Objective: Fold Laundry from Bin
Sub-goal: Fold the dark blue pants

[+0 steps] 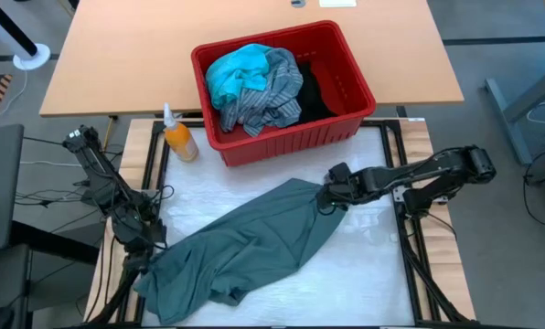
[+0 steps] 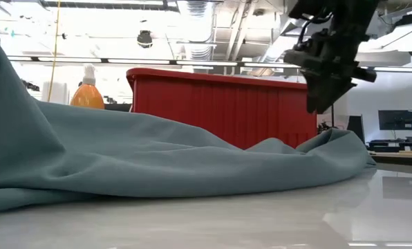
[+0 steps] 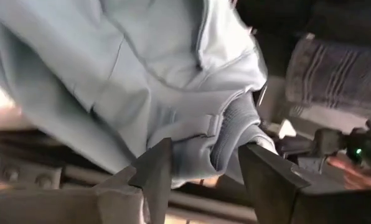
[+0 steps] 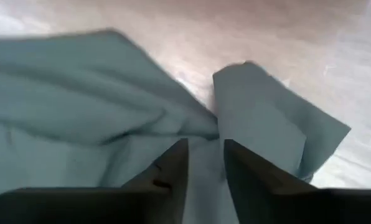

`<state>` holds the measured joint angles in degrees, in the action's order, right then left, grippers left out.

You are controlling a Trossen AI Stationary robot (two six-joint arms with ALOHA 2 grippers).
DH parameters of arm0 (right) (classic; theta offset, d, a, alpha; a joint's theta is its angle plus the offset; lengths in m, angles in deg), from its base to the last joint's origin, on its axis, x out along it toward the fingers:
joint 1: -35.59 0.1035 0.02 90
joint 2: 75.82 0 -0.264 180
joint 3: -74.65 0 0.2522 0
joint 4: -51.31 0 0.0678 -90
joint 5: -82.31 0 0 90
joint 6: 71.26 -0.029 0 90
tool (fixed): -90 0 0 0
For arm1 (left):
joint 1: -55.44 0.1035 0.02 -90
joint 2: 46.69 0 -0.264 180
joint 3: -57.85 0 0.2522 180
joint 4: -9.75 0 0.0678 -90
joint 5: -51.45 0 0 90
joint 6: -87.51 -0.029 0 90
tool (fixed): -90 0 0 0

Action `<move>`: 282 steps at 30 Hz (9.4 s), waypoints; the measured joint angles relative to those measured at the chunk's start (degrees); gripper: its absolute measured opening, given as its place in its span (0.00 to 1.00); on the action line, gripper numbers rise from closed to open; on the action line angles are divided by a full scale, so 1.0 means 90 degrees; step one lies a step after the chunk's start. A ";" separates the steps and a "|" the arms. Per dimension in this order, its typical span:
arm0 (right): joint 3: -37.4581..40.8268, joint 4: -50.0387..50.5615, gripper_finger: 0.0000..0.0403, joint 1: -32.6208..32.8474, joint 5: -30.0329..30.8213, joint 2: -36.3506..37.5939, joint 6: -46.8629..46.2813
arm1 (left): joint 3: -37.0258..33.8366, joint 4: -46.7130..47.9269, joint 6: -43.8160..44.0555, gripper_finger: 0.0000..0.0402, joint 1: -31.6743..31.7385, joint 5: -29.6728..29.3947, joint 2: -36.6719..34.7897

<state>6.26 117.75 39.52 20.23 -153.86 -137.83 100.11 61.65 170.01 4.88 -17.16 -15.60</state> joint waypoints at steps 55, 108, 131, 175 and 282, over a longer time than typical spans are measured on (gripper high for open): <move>0.0273 -0.0205 0.05 -0.0948 0.3322 0.0726 -0.0658 | 0.0209 -0.0873 -0.3682 0.48 0.0495 -0.6208 0.1594; 0.0370 0.2720 0.56 0.1244 0.0265 0.2026 -0.3074 | -0.0194 -0.1029 -0.3163 0.48 0.2174 -0.5332 0.2215; 0.2470 -0.2473 0.56 -0.2517 -0.1442 0.0374 0.2574 | -0.0194 -0.1385 -0.2590 0.48 0.2385 -0.4909 0.2215; 0.1555 0.1167 0.14 -0.0047 0.0595 0.2291 -0.1967 | -0.0194 -0.2048 -0.2369 0.48 0.2373 -0.4680 0.3820; 0.1254 -0.0954 0.48 -0.3823 0.0678 0.1525 0.3443 | -0.0194 -0.2517 -0.2087 0.48 0.2183 -0.3243 0.3835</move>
<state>17.54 109.17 5.11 26.33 -140.14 -106.84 98.36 39.00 151.23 24.53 -46.35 18.92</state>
